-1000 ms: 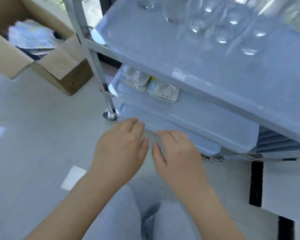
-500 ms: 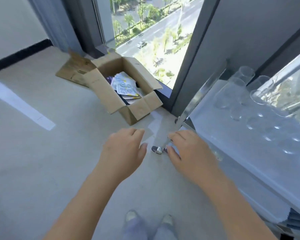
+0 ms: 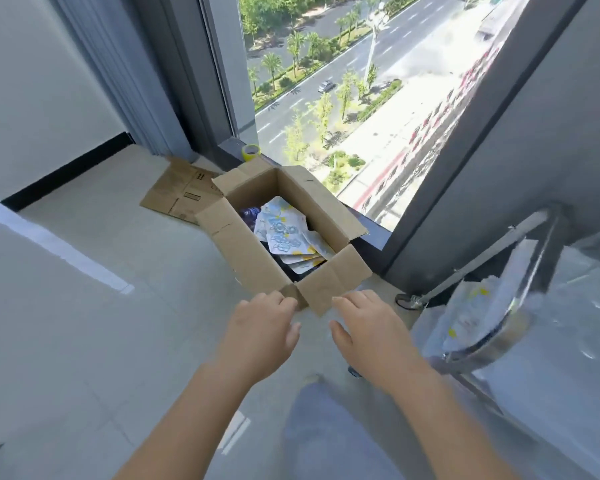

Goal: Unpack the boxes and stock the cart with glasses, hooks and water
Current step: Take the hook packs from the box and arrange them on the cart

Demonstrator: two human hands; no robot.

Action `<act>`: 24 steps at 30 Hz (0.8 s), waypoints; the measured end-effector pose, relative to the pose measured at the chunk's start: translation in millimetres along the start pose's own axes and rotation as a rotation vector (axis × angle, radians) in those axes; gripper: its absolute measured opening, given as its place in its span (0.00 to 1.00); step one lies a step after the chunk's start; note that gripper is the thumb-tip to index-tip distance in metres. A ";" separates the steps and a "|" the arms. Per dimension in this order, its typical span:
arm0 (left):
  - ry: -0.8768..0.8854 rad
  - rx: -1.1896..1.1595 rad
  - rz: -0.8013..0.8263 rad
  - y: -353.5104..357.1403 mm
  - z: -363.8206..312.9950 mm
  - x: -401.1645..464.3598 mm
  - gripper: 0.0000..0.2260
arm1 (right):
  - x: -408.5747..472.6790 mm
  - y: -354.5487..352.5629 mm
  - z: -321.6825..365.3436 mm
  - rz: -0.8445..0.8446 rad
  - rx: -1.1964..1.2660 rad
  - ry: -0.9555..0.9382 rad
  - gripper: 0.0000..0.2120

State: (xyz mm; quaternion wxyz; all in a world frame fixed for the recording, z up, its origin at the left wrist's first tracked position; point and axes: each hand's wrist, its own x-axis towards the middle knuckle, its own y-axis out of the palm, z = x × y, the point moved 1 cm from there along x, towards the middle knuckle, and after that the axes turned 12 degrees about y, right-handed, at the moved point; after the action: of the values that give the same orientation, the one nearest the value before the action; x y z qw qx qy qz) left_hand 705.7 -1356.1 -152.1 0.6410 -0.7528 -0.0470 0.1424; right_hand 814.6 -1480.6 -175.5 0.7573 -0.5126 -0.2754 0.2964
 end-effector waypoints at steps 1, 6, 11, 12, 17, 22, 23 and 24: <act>0.012 0.007 0.063 -0.9 15.0 17.4 0.14 | 20.9 6.8 2.0 0.025 0.009 0.010 0.08; 0.052 -0.040 0.092 -12.0 89.6 94.9 0.18 | 115.4 38.2 14.6 0.120 0.027 0.022 0.13; 0.141 -0.026 0.221 2.5 159.4 174.8 0.18 | 194.2 78.7 14.5 0.198 -0.032 0.139 0.06; 0.172 -0.035 0.247 7.2 174.2 194.0 0.18 | 210.2 90.9 14.5 0.200 -0.041 0.168 0.05; 0.327 -0.050 0.342 57.3 264.6 296.1 0.16 | 282.1 173.6 21.6 0.247 -0.031 0.388 0.10; 0.439 -0.021 0.526 115.8 324.8 373.1 0.10 | 335.7 260.3 41.6 0.456 0.021 0.566 0.14; 0.443 -0.018 0.552 128.9 332.1 384.3 0.10 | 341.1 276.4 44.4 0.519 0.058 0.610 0.11; 0.446 -0.014 0.573 142.9 338.4 395.4 0.10 | 343.9 293.4 45.1 0.539 0.089 0.665 0.09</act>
State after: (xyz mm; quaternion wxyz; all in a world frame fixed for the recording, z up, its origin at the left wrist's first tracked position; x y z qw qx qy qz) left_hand 974.3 -958.7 -399.5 0.5645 -0.7522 0.3059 0.1481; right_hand 964.5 -1113.9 -397.7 0.7216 -0.6007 0.1407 0.3140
